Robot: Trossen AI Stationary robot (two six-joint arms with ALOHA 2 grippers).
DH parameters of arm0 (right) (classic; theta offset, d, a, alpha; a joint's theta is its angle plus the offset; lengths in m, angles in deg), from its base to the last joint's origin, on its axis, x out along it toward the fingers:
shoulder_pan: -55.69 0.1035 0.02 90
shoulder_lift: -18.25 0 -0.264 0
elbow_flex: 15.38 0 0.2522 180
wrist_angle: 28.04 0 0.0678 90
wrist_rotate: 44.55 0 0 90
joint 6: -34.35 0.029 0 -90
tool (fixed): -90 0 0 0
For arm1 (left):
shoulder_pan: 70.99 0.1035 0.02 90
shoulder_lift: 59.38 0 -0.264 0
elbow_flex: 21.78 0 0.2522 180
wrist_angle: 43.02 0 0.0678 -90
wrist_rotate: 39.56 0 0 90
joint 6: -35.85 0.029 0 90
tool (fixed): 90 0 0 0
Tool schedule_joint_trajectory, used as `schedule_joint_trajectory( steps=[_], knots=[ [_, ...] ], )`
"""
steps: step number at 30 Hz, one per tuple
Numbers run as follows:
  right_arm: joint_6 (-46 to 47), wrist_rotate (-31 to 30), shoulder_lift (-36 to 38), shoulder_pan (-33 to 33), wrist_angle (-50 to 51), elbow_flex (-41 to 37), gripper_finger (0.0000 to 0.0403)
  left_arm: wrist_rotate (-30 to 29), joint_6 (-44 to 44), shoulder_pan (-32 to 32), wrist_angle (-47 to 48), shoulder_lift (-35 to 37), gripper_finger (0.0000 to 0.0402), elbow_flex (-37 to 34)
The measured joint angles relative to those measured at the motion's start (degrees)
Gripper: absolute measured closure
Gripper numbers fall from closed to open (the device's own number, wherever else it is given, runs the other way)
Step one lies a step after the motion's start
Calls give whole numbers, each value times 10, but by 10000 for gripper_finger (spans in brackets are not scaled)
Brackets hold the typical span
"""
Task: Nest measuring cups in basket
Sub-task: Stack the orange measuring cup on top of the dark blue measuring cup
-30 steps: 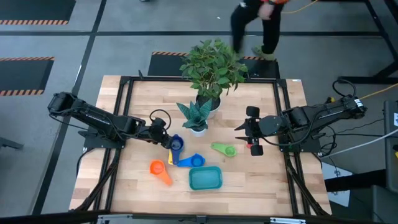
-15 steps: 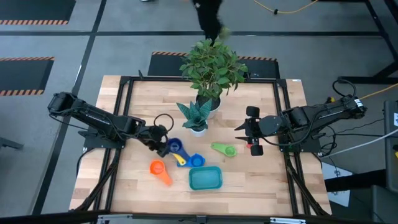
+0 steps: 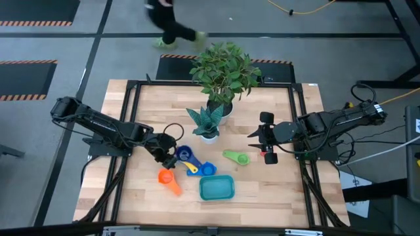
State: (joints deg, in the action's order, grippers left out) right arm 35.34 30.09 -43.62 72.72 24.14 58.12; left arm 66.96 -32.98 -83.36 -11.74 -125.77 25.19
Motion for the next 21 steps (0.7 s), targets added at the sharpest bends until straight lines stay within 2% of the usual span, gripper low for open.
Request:
schedule_joint_trajectory(
  steps=[5,14,18,21],
  knots=[
    [0,0,0,0,0,0,250,10,-4,-40,1,0,275,0],
    [3,0,0,0,0,0,250,13,-98,-113,69,0,275,0],
    [3,0,0,0,0,0,250,2,-148,-138,102,0,276,0],
    [3,0,0,0,0,0,250,-33,-179,-150,117,0,276,0]
  ],
)
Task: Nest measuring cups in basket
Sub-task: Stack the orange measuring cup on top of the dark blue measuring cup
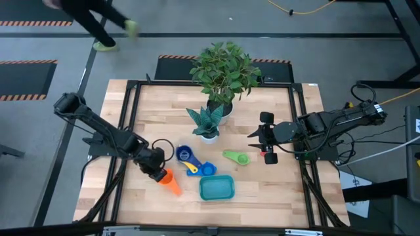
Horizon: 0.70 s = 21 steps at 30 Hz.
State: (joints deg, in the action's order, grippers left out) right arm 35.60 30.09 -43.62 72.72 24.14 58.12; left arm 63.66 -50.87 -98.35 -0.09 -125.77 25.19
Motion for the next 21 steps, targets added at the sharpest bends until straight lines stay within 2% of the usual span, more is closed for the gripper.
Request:
schedule_joint_trajectory(
  steps=[6,21],
  knots=[
    [0,0,0,0,0,0,250,-50,-17,-8,4,-2,276,0],
    [0,0,0,0,0,0,250,-48,-16,-8,-6,-80,276,0]
  ],
)
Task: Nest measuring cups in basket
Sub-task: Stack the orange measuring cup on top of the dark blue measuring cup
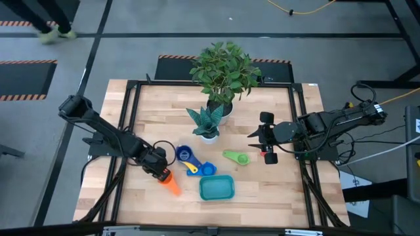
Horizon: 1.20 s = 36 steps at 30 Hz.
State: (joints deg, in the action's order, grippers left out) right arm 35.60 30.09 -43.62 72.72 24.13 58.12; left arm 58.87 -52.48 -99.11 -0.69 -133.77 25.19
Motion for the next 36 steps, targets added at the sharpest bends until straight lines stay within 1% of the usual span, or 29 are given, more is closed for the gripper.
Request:
schedule_joint_trajectory(
  steps=[5,8,12,18,20,22,25,29,31,36],
  knots=[
    [0,0,0,0,0,0,250,2,0,0,-7,-20,277,0],
    [0,0,0,0,0,0,250,2,0,0,-13,-23,288,0],
    [0,0,0,0,0,0,250,2,-1,0,-13,-22,320,0],
    [0,0,0,0,0,0,250,2,-3,0,-23,-22,387,0],
    [0,0,0,0,0,0,250,5,-9,0,-33,-22,394,0],
    [0,0,0,0,0,0,250,15,-16,0,-45,-22,391,0],
    [0,0,0,0,0,0,250,29,-20,0,-87,-22,391,0],
    [0,0,0,0,0,0,250,25,-31,3,-167,-22,396,0],
    [0,0,0,0,0,0,250,8,-38,6,-212,-22,394,0],
    [0,0,0,0,0,0,250,-69,-43,25,-294,-22,396,0]
  ],
)
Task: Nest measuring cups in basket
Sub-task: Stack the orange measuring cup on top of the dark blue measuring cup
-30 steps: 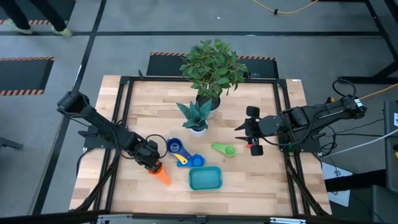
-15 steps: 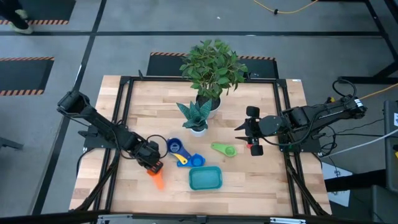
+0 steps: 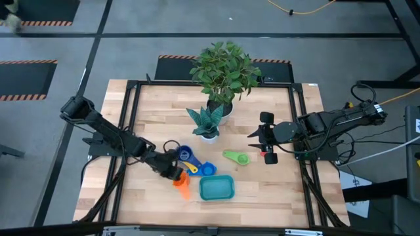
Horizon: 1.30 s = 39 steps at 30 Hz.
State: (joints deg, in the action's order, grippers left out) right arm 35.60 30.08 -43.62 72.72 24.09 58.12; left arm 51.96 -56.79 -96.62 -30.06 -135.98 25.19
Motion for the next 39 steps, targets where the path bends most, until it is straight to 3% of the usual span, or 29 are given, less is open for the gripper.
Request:
schedule_joint_trajectory(
  steps=[12,18,28,39],
  knots=[
    [0,0,0,0,0,0,250,-81,49,60,-23,36,398,0],
    [0,0,0,0,0,0,250,-120,73,88,32,90,398,0],
    [0,0,0,0,0,0,250,-125,48,107,172,111,397,0],
    [0,0,0,0,-3,0,250,-130,42,122,184,108,394,0]
  ],
)
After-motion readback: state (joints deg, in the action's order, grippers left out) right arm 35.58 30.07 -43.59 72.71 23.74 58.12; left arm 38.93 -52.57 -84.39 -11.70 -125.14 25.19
